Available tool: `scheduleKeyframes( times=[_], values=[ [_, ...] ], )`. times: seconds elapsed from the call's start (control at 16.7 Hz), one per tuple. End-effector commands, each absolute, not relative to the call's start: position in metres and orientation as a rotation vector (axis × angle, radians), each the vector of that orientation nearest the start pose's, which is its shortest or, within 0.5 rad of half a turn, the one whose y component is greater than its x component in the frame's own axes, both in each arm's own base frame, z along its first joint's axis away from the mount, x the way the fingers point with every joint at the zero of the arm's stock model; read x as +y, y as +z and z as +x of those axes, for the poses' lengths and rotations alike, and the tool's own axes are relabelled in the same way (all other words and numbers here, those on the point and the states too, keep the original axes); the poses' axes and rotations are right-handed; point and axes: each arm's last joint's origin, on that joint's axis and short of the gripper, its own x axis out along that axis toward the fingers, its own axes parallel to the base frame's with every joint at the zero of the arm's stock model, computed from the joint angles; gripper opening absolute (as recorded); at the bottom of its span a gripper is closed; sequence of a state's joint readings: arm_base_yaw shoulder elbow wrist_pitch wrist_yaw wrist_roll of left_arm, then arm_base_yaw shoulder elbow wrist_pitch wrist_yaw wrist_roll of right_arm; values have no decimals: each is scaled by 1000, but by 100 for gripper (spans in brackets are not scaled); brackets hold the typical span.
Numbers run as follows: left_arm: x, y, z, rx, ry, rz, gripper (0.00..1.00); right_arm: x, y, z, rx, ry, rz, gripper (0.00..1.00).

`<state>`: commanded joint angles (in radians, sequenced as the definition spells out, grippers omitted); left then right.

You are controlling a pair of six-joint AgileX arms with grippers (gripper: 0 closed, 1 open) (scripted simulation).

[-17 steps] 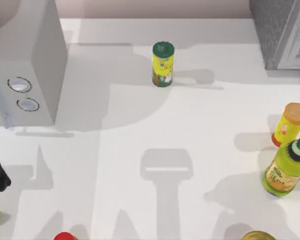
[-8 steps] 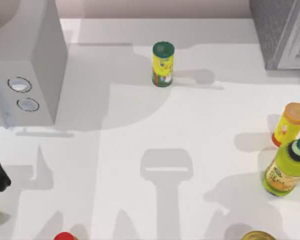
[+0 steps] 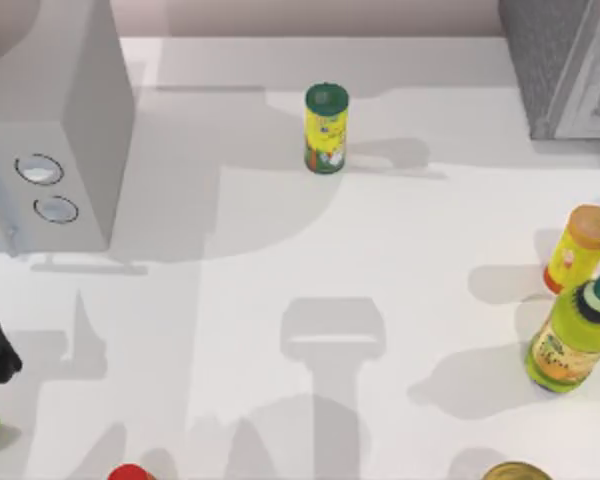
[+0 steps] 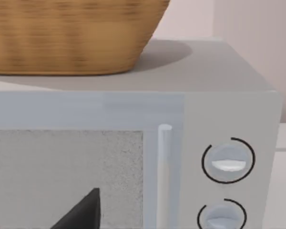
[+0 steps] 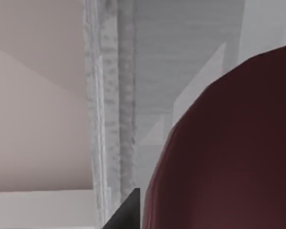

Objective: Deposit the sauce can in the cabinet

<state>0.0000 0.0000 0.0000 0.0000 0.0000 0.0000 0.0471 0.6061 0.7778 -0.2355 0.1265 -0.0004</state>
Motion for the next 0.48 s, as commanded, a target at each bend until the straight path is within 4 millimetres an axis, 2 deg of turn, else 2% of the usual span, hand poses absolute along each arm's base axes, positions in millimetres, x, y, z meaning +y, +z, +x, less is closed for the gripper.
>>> scheduleKeyframes(
  times=[0.12, 0.24, 0.36, 0.48],
  values=[
    [-1, 160, 106, 0, 0, 0, 100, 7, 401, 150, 12, -80, -9, 0],
    [-1, 160, 106, 0, 0, 0, 100, 12, 447, 163, -25, -70, -2, 0],
    [-1, 160, 106, 0, 0, 0, 100, 19, 479, 181, -32, -54, 2, 0],
    [-1, 160, 106, 0, 0, 0, 100, 27, 500, 202, -21, -37, 3, 0]
  ],
)
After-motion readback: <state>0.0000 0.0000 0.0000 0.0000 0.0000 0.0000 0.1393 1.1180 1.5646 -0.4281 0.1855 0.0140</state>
